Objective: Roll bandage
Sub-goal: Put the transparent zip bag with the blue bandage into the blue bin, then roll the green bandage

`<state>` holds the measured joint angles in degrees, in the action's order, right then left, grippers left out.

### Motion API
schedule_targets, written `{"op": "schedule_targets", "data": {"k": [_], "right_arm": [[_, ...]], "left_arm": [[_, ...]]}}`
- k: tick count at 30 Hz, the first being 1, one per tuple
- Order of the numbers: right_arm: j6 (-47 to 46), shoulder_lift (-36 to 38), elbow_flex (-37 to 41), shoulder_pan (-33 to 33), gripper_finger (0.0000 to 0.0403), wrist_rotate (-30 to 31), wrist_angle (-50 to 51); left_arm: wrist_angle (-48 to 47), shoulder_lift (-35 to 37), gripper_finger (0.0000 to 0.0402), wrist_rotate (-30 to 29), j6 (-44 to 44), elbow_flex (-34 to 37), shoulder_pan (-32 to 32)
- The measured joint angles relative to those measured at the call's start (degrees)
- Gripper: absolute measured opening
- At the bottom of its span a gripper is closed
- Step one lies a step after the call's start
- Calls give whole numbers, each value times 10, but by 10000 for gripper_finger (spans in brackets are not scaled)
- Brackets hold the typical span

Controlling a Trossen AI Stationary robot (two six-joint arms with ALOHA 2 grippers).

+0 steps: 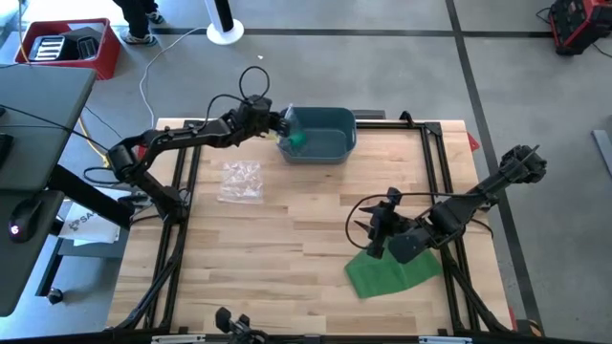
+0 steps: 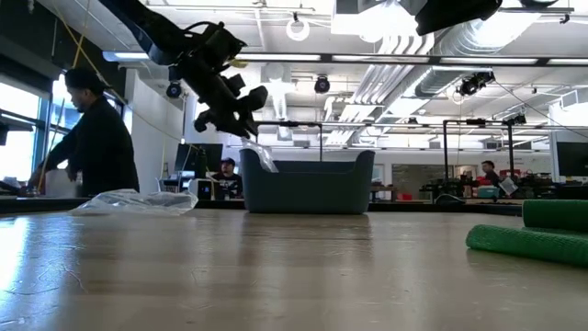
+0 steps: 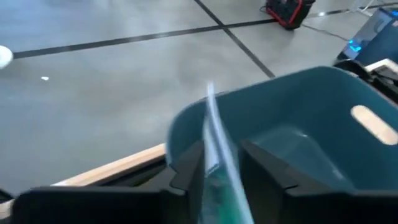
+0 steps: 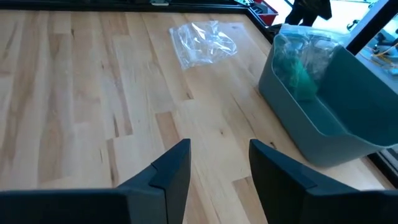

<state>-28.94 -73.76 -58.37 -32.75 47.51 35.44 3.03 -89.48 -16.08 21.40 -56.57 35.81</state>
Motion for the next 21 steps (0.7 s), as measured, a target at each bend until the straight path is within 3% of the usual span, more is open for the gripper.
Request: {"op": "schedule_targets", "data": {"k": [5,10,16,21], "right_arm": [[-13,0,0,0,154,-11,8],[-12,-5,0,0,154,-14,7],[-8,-32,0,1,154,-49,-4],[9,-73,0,1,154,-92,-22]], "left_arm": [[-40,40,145,-6,-32,1,24],[-123,128,165,23,-127,1,10],[-301,236,161,62,-110,1,-59],[-412,281,161,53,-45,1,-158]]}}
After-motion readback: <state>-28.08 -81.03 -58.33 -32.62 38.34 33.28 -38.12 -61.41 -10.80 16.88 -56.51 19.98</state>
